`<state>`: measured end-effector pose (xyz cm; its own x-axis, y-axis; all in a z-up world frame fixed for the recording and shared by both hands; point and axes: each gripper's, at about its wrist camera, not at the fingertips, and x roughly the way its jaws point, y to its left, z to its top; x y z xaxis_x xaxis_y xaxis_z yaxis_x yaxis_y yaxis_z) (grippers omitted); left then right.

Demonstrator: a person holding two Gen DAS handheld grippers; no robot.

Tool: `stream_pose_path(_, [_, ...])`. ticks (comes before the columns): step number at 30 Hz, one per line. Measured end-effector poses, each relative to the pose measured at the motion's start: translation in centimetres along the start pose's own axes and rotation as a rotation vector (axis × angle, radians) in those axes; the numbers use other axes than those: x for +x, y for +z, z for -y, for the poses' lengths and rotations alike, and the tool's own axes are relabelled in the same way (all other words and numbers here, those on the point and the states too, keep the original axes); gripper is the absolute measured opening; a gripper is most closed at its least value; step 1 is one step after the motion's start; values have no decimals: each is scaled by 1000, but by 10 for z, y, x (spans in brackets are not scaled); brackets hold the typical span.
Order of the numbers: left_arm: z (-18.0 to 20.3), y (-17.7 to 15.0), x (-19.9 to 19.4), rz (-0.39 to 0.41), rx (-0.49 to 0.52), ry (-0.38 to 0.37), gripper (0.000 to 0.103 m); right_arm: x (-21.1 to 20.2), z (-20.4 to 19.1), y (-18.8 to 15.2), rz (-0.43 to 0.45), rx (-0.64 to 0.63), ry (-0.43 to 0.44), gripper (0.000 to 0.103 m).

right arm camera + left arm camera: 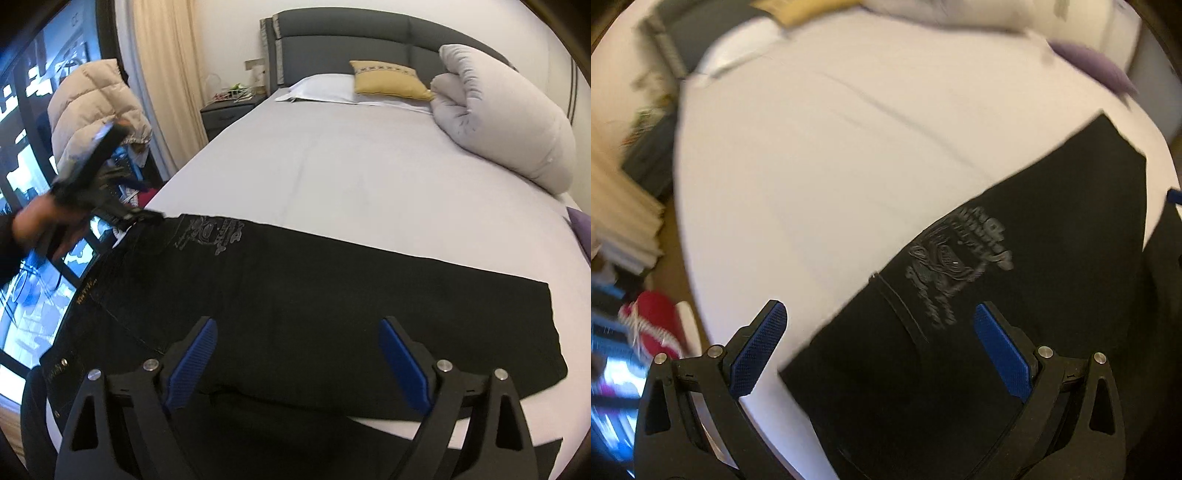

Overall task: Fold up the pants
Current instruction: 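Grasp the black jeans waistband with the left tool while the right tool grasps it too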

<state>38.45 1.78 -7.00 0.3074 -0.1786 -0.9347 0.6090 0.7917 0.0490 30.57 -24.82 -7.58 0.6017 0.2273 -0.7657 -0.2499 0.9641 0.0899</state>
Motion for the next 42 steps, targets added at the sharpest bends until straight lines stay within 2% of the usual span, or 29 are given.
stream_pose_path(4, [-15,12,43,-120,45,-108,102,19,8,-6,-42,0,34,83])
stream_pose_path(6, [-24,14,60,-167,45,-150,94,29,11,-8,-66,1,41,81])
stream_pose_path(7, [-29,15,68,-185,43,-168,93,31,12,-9,-74,2,44,79])
stream_pose_path(10, [-42,19,73,-180,17,-217,89,39,13,-8,-86,-6,60,76])
stream_pose_path(13, [-59,26,74,-187,-26,-243,64,42,7,-5,-88,-26,66,75])
stream_pose_path(14, [-63,28,73,-190,-38,-255,45,43,5,-3,-88,-31,72,74])
stream_pose_path(15, [-66,29,72,-192,-52,-271,31,45,4,-1,-87,-36,76,74])
stream_pose_path(16, [-69,31,70,-188,-66,-262,29,47,1,2,-83,-42,79,74])
stream_pose_path(18, [-68,32,67,-174,-74,-250,13,48,-4,10,-72,-51,90,74])
stream_pose_path(21, [-60,30,55,-127,-55,-200,7,49,-10,22,-59,-53,105,73])
stream_pose_path(24, [-49,26,30,-45,-27,-150,5,49,-18,35,-37,-82,127,70])
stream_pose_path(28, [-44,14,-12,72,-38,-148,5,51,-35,56,-18,-187,157,63])
stream_pose_path(31, [-36,4,-42,139,-16,-135,5,55,-50,73,1,-273,187,63])
stream_pose_path(36, [-20,-4,-56,176,4,-135,5,75,-78,91,-35,-395,211,62])
stream_pose_path(39, [-7,-1,-47,192,-7,-137,5,93,-92,91,-89,-470,206,58])
stream_pose_path(40, [-16,-18,-49,196,-12,-139,5,97,-97,92,-104,-493,203,54])
stream_pose_path(41, [-20,-17,-48,200,-16,-135,5,103,-100,91,-121,-518,196,53])
stream_pose_path(42, [-6,-23,-41,204,-17,-132,5,109,-103,92,-138,-537,187,52])
